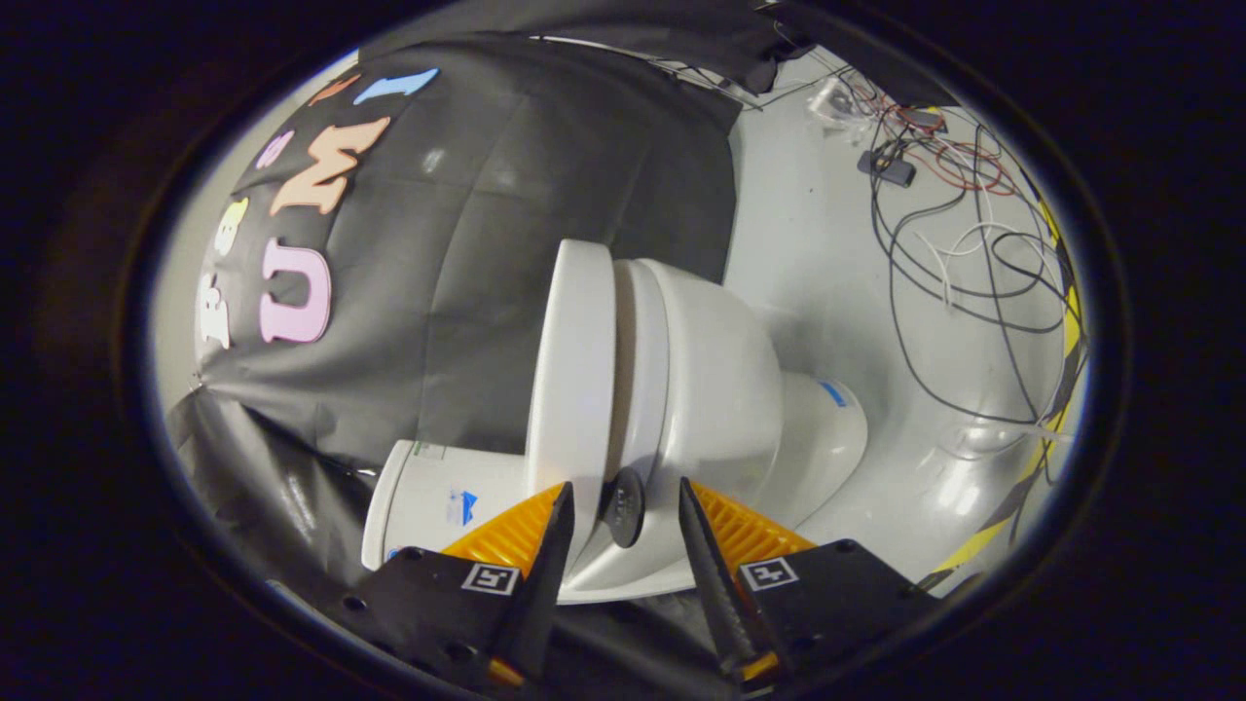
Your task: Open the toilet lid.
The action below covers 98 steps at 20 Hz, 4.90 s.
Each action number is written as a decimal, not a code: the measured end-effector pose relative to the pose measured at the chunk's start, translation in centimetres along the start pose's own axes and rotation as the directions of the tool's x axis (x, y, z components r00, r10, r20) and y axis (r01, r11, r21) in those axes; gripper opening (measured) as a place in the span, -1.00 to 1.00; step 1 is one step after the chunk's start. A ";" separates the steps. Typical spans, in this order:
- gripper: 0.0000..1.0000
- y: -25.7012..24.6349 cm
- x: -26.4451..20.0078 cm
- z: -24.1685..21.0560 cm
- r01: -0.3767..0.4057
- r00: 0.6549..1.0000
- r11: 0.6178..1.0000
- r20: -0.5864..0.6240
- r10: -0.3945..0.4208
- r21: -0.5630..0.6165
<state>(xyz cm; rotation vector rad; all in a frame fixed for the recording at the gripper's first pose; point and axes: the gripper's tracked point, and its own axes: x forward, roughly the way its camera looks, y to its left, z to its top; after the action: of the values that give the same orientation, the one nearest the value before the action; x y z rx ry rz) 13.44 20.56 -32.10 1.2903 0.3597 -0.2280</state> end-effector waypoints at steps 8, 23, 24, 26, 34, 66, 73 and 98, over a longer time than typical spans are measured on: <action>-0.90 0.1 -1.0 0.5 0.017 0.999 1.000 0.046 -0.018 0.013; -0.99 5.5 -3.3 1.1 0.318 0.942 0.938 0.154 -0.298 -0.134; -0.99 6.2 -3.4 1.1 0.322 0.941 0.935 0.162 -0.297 -0.152; -0.99 7.6 -3.9 1.1 0.314 0.942 0.935 0.176 -0.285 -0.167; -0.99 13.7 -4.9 0.3 0.282 0.947 0.924 0.227 -0.226 -0.257; -0.99 24.4 -4.8 -3.2 0.202 0.968 0.808 0.239 -0.078 -0.553; -0.99 26.3 -4.6 -4.3 0.181 0.973 0.786 0.226 -0.054 -0.591; -0.99 30.7 -3.6 -8.0 0.119 0.984 0.709 0.177 0.009 -0.695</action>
<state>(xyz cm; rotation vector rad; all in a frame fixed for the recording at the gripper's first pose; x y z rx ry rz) 20.22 36.30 -5.18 0.4864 0.2961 -0.2177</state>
